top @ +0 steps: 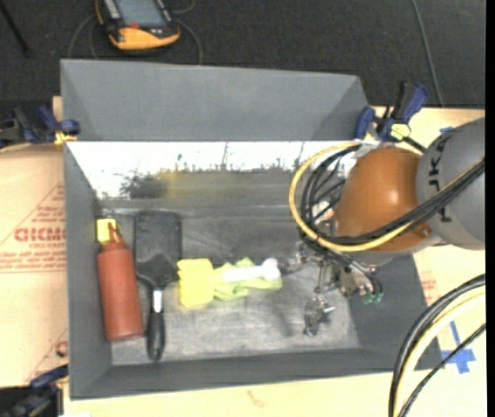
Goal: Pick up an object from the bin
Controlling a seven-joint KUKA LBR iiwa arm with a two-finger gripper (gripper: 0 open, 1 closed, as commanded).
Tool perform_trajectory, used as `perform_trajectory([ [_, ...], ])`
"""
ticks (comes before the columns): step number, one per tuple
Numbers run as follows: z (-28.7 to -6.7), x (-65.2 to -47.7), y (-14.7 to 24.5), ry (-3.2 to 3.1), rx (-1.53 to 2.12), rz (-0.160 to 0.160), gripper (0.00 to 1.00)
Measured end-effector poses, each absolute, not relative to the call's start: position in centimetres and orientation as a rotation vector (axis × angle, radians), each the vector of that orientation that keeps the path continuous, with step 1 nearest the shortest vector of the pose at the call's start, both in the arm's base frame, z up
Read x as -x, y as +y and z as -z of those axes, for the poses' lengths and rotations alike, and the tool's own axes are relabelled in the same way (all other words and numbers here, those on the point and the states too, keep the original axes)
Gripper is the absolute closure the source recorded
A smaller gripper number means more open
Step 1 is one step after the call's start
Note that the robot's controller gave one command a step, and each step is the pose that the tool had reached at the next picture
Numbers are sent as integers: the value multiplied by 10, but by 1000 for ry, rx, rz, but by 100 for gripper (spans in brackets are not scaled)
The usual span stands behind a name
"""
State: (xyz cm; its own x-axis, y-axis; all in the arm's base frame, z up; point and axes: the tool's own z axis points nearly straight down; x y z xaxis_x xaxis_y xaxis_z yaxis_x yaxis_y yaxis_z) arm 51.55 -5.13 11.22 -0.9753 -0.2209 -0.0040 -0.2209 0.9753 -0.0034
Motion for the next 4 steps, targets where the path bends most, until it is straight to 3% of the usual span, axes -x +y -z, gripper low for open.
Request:
perform_trajectory([
  [1,-85,-555,-37,3064,660,0,0],
  [2,-119,-548,11,3055,739,1,0],
  [3,-73,-555,14,3002,921,0,100],
  [4,-73,-555,14,3002,921,1,100],
])
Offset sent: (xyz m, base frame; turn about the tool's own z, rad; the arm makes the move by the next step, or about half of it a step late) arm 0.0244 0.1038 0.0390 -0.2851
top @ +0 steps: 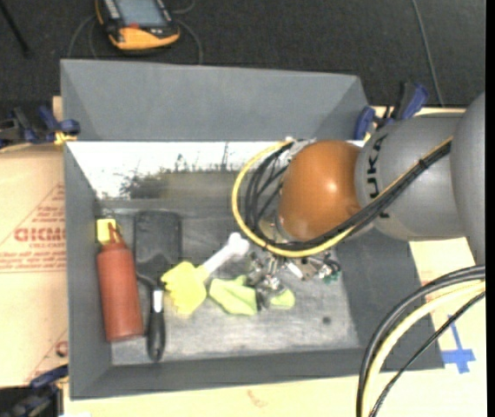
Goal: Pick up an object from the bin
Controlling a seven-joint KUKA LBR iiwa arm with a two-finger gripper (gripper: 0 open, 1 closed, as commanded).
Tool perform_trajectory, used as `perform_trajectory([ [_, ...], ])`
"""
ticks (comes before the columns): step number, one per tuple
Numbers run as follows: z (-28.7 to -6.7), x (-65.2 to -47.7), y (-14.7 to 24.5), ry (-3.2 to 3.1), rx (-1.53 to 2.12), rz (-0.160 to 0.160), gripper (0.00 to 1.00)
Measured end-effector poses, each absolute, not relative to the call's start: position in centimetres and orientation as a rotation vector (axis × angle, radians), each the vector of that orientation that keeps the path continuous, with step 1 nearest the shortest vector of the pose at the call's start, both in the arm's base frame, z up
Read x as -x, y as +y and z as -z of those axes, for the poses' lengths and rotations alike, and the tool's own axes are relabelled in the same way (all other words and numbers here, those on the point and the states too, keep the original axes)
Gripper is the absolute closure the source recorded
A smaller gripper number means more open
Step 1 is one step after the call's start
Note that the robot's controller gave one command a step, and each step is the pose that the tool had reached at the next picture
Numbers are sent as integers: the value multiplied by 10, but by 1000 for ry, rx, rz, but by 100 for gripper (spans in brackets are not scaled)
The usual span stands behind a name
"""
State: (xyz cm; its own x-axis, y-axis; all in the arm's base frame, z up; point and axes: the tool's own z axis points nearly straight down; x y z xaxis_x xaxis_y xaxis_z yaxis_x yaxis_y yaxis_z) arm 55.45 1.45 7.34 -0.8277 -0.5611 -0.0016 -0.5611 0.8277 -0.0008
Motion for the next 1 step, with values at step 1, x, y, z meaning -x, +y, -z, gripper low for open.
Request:
perform_trajectory([
  [1,-239,-537,21,3002,888,4,100],
])
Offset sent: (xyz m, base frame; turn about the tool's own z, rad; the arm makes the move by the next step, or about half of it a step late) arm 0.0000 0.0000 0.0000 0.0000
